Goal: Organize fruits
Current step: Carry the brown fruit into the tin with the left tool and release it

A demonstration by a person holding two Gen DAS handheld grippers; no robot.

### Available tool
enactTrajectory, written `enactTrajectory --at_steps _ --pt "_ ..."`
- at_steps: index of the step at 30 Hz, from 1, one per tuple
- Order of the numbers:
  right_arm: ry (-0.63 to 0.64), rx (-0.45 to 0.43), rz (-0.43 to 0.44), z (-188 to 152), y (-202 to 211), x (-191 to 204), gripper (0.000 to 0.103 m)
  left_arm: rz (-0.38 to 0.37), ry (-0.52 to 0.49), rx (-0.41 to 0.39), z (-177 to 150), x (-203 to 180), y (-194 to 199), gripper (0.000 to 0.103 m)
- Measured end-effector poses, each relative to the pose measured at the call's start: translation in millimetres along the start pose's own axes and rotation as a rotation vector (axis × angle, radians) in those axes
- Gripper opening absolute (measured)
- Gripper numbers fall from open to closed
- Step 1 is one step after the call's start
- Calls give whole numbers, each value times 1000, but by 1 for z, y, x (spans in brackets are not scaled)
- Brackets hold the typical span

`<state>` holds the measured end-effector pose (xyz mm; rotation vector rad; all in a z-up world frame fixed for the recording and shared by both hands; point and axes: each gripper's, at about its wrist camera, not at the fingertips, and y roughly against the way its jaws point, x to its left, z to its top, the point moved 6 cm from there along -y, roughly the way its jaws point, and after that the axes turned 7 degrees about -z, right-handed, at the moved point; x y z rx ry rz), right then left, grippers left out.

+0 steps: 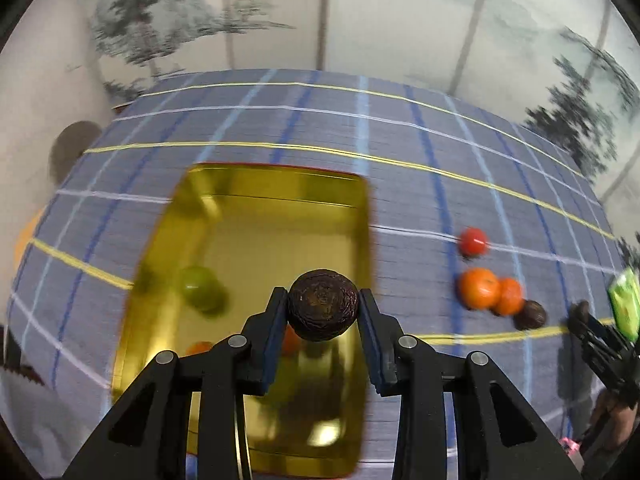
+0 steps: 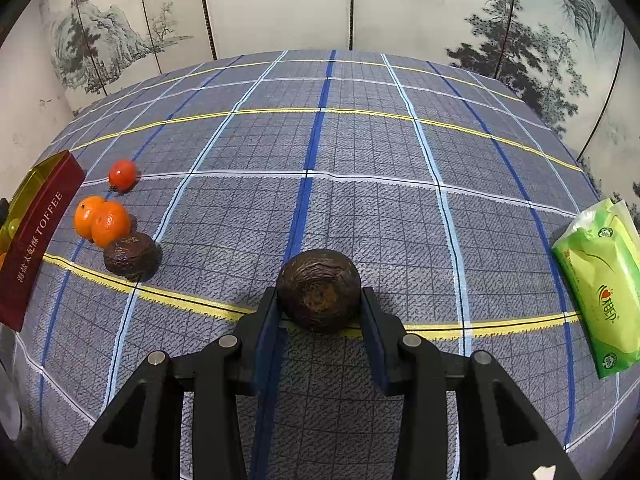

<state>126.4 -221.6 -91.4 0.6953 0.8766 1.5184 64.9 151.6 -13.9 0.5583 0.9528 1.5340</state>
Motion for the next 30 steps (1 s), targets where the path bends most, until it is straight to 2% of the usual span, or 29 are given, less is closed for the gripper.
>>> enactTrajectory --at_steps 4,10,18,30 --pt "4 1 -6 0 0 0 37 54 52 -2 -1 36 2 36" --pt "9 3 -14 1 -1 2 37 100 95 11 -7 70 -1 36" --pt "5 5 -15 2 -1 2 37 120 109 34 -12 82 -9 36" --pt "4 7 -21 3 -2 2 37 107 118 53 -18 89 -14 36"
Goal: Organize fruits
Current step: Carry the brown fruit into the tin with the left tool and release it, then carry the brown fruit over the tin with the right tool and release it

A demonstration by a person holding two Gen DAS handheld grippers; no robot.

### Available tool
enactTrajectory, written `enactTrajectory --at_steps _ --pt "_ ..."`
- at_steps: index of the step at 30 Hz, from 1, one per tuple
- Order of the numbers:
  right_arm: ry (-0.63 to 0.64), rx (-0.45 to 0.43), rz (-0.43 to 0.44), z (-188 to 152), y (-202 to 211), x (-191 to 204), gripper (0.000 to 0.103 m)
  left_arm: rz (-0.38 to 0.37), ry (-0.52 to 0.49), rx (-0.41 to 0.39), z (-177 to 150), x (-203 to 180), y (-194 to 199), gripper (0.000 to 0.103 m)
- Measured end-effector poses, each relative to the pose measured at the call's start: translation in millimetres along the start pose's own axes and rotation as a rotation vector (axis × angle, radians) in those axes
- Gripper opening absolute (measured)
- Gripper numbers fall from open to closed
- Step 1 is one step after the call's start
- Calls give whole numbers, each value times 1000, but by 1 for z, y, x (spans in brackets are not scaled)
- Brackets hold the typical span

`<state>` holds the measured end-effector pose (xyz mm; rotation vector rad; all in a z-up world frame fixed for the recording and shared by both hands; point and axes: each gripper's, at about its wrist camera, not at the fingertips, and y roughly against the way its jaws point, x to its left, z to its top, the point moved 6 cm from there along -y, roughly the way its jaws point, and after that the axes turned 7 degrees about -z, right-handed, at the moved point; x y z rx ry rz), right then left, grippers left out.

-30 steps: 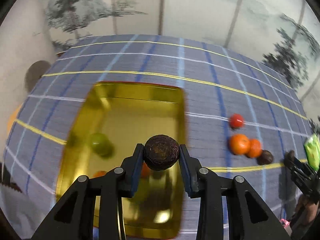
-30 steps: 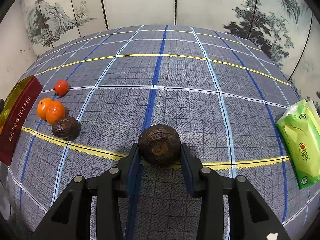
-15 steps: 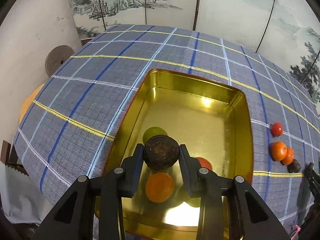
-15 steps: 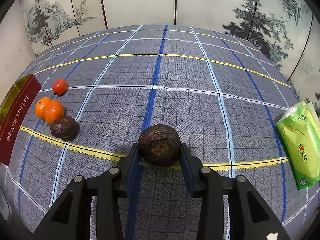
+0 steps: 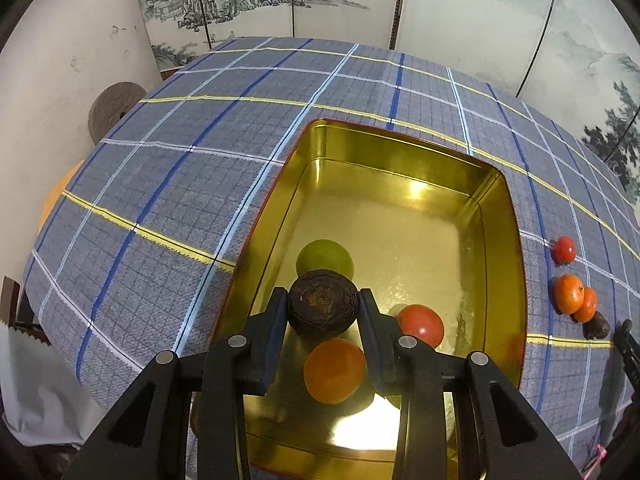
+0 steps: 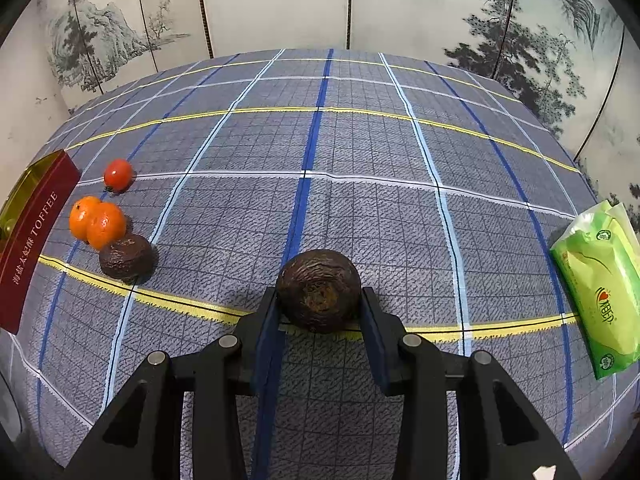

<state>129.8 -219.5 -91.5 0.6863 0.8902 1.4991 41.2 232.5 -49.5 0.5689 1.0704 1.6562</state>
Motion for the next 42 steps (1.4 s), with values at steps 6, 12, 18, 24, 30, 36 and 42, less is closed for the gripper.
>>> enactTrajectory --at_steps 6,12,18,24,30,36,42 --pt "0 4 0 0 -1 0 37 -3 2 19 -5 2 -5 36" --pt "1 9 -4 0 -2 1 37 -9 7 28 -8 3 -9 36" --pt "-1 12 -7 0 -3 1 37 -12 1 42 -11 3 -13 36" --pt "-3 16 -11 0 -2 1 37 -20 -4 52 -14 2 -17 36" --pt "-3 17 -17 0 -1 1 37 -25 -6 54 -14 1 -18 37" --pt "-2 12 -19 0 2 2 37 -31 -5 54 -14 2 -18 37" --pt "13 -20 -11 8 18 8 37 -37 -2 53 -15 2 -18 38"
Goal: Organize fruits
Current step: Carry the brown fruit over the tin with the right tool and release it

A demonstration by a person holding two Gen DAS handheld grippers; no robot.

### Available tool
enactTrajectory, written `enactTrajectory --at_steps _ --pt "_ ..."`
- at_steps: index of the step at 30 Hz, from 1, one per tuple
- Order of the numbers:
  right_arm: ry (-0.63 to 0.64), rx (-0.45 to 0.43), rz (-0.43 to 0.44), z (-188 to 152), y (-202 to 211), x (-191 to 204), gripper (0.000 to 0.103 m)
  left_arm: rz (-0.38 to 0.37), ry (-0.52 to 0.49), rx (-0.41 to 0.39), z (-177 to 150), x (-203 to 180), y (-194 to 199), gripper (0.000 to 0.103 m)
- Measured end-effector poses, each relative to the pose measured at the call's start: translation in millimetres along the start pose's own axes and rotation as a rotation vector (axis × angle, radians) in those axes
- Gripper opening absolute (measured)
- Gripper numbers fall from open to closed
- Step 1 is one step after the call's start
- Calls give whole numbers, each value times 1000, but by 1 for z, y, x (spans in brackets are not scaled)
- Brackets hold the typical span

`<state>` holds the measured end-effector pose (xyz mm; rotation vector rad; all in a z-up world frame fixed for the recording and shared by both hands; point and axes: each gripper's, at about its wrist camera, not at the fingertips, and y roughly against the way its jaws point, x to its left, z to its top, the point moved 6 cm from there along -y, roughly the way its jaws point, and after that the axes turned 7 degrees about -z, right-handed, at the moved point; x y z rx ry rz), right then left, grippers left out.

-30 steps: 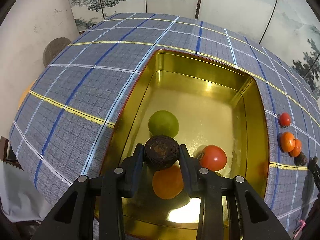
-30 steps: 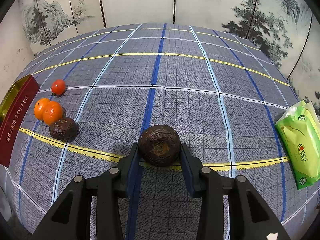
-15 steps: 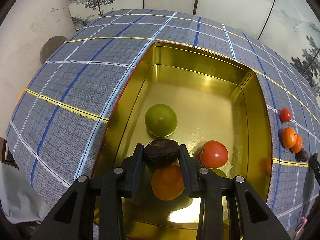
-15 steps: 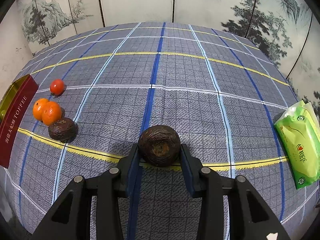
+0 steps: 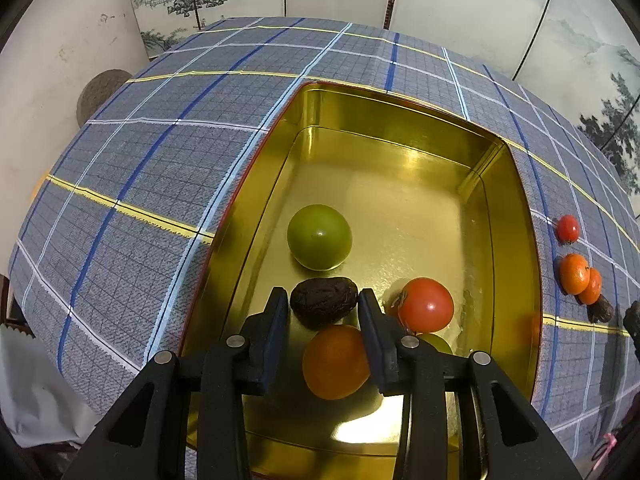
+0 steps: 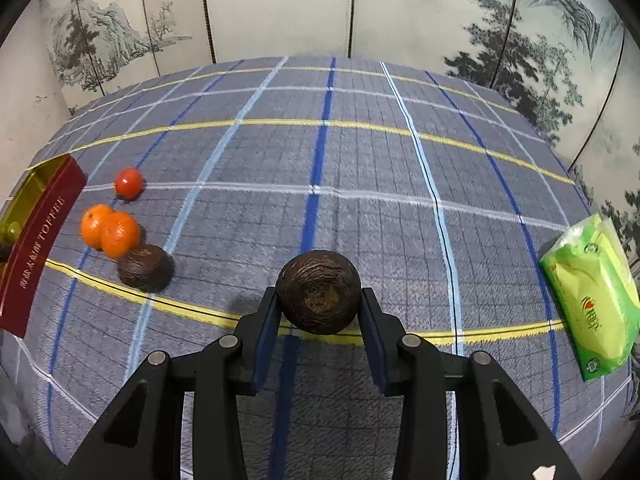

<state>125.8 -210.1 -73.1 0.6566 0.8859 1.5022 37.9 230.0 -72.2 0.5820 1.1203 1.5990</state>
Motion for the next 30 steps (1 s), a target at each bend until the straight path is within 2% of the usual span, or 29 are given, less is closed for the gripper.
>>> enactTrajectory --at_steps 3,5,13,17,24,30 --pt "15 -21 16 7 9 9 37 -1 0 -4 -1 0 0 41" --pt "30 -37 31 12 16 17 37 3 1 -9 -2 1 1 48" --pt "114 -83 110 29 36 63 37 -13 5 -37 -2 4 10 55" --pt "183 -103 177 34 46 103 37 -34 -5 -74 -1 1 23 59" --pt "269 -139 283 43 64 168 37 -35 26 -155 2 9 49 60" --pt "348 -157 378 48 81 223 37 15 67 -184 1 31 61 65"
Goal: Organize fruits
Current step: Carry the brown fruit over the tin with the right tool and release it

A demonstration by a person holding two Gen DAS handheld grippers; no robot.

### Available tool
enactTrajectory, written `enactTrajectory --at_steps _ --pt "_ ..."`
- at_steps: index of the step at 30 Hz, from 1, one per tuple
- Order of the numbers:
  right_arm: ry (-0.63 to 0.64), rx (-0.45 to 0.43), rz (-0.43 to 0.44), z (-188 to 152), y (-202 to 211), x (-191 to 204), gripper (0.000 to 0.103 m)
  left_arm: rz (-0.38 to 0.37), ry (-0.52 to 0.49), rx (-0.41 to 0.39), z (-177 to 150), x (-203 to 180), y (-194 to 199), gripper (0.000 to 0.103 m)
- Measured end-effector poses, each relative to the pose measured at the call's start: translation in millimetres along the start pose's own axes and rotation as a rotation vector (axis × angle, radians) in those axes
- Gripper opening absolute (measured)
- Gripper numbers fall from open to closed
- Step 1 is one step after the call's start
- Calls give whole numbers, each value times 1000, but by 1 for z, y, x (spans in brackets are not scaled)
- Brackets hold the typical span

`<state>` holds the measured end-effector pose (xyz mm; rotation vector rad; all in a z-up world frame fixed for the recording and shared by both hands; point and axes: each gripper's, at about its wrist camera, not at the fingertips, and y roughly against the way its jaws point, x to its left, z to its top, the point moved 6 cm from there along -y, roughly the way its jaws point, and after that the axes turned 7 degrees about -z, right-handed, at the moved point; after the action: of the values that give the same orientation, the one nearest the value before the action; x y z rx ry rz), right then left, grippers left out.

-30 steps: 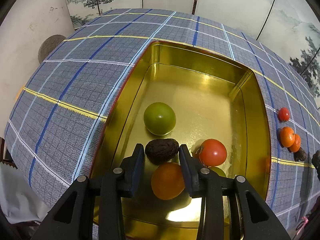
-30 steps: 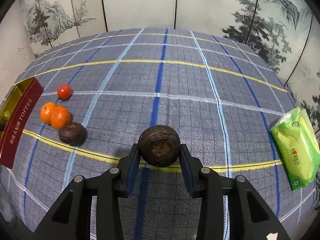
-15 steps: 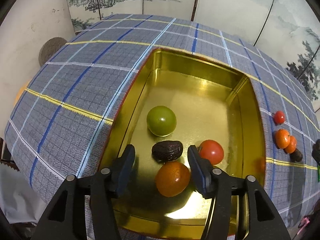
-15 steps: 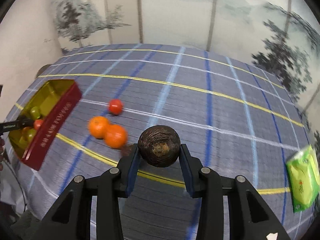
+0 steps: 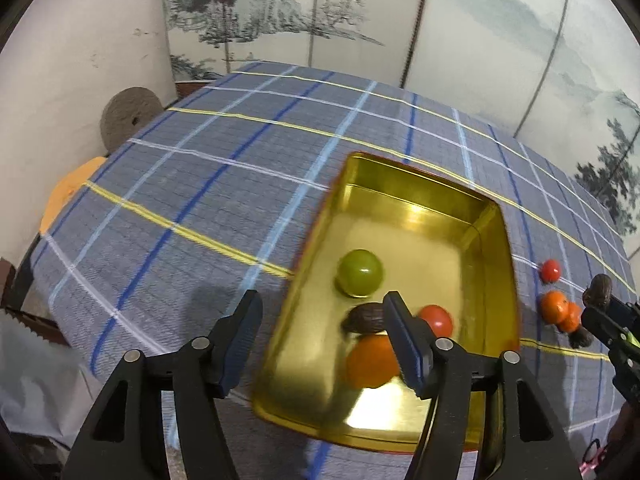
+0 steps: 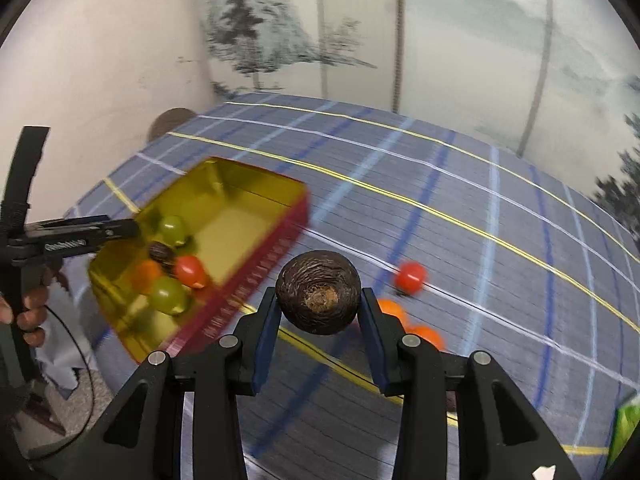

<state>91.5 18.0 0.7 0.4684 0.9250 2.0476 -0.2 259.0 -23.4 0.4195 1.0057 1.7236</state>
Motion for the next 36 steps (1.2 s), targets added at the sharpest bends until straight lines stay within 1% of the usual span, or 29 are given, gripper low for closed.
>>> enactTrajectory --at_steps 4,5,8,10,14,17,21,29,36 --pt "41 -2 60 11 -8 33 37 9 33 4 -5 15 2 69" --pt "55 2 78 14 -12 43 37 9 43 4 -7 19 3 71" --pt "76 26 124 14 -23 65 37 21 65 11 -14 30 4 72" --pt "97 39 136 12 -29 76 37 29 76 13 -16 37 5 73" --pt "141 66 153 8 -43 97 37 49 107 9 -19 52 9 78" --pt "155 79 158 5 -49 105 37 59 120 9 -21 59 9 80" --pt "175 83 143 3 -56 113 37 66 132 13 -24 66 10 80" --pt "191 88 121 5 -65 119 37 66 122 17 -28 69 11 81" --pt "193 86 117 6 -70 121 37 85 104 14 -33 71 16 81"
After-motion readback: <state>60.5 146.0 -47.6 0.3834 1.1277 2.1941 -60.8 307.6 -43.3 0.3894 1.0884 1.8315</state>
